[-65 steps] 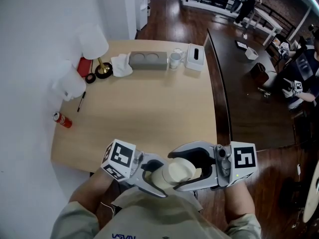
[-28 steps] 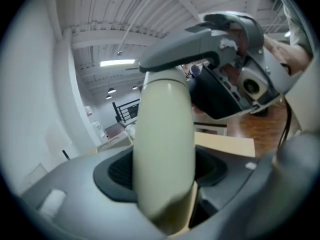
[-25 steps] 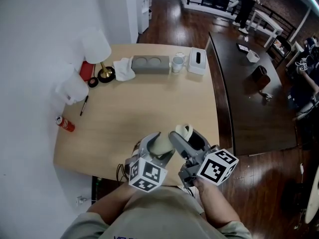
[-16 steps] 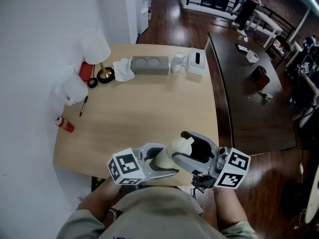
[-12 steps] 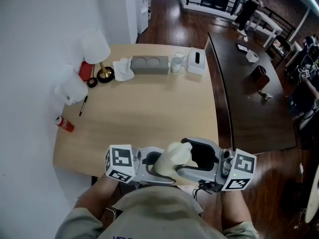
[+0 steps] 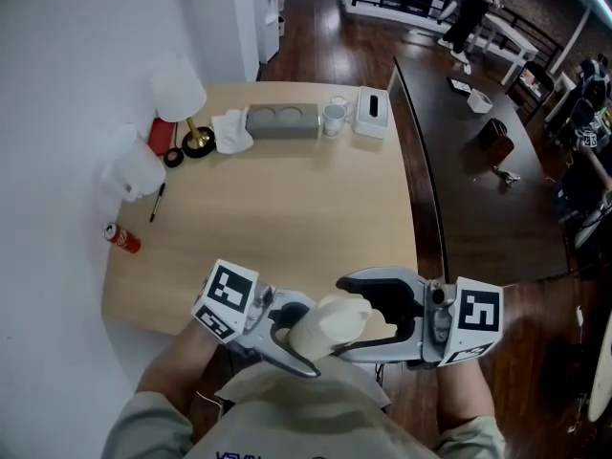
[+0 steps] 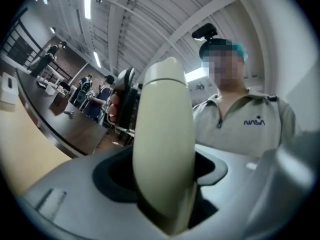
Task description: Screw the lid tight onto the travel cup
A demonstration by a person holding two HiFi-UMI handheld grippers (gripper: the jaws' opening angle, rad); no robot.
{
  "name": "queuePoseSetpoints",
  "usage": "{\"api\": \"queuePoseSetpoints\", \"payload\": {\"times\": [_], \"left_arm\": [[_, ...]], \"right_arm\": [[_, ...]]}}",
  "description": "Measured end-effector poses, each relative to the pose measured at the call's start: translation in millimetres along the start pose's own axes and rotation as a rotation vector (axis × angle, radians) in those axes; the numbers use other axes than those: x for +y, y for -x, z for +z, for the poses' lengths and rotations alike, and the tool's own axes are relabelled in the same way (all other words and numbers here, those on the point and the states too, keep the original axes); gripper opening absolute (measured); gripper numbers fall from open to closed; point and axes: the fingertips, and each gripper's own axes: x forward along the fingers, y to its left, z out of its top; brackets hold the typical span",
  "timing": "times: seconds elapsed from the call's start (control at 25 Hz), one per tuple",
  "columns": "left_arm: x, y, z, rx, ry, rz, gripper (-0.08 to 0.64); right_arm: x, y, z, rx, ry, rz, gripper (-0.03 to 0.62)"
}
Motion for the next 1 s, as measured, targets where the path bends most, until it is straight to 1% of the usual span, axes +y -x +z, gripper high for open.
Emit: {"api": "queuePoseSetpoints", "payload": {"times": [0.12, 0.28, 0.36, 0.44, 0.6, 0.68, 0.8, 0.88, 1.0], "left_arm": [[1, -3, -4, 0.022, 0.005, 0.006, 0.316], [8, -4, -13, 0.06, 0.003, 0.039, 0.317], [12, -3, -16, 0.071, 0.004, 0.06, 0.316], [17, 0, -17, 0.066, 0.007, 0.088, 0.318], [28, 5, -18, 0.072, -0.011, 0.166, 0.318], [38, 8, -17, 0.079, -0.034, 0.236, 0.318], [59, 16, -16, 0.083, -0.076, 0.384, 0.318], [75, 23, -13, 0.08, -0.115, 0.515, 0.318], [99, 37, -10, 0.071, -0.184, 0.755, 0.318]], "right_arm": [[5, -5, -2, 0.008, -0.001, 0.033, 0.333], [1, -8, -5, 0.0, -0.017, 0.031, 0.33], [-3, -8, -7, -0.001, -0.023, 0.021, 0.328], [-6, -7, -8, -0.003, -0.024, 0.006, 0.293], [-15, -5, -10, -0.004, -0.012, -0.043, 0.29], [-24, -1, -13, -0.004, 0.001, -0.094, 0.288], [-41, 3, -16, -0.011, 0.01, -0.197, 0.288], [-53, 5, -16, -0.025, 0.017, -0.278, 0.288], [-71, 10, -16, -0.058, 0.014, -0.398, 0.288]]}}
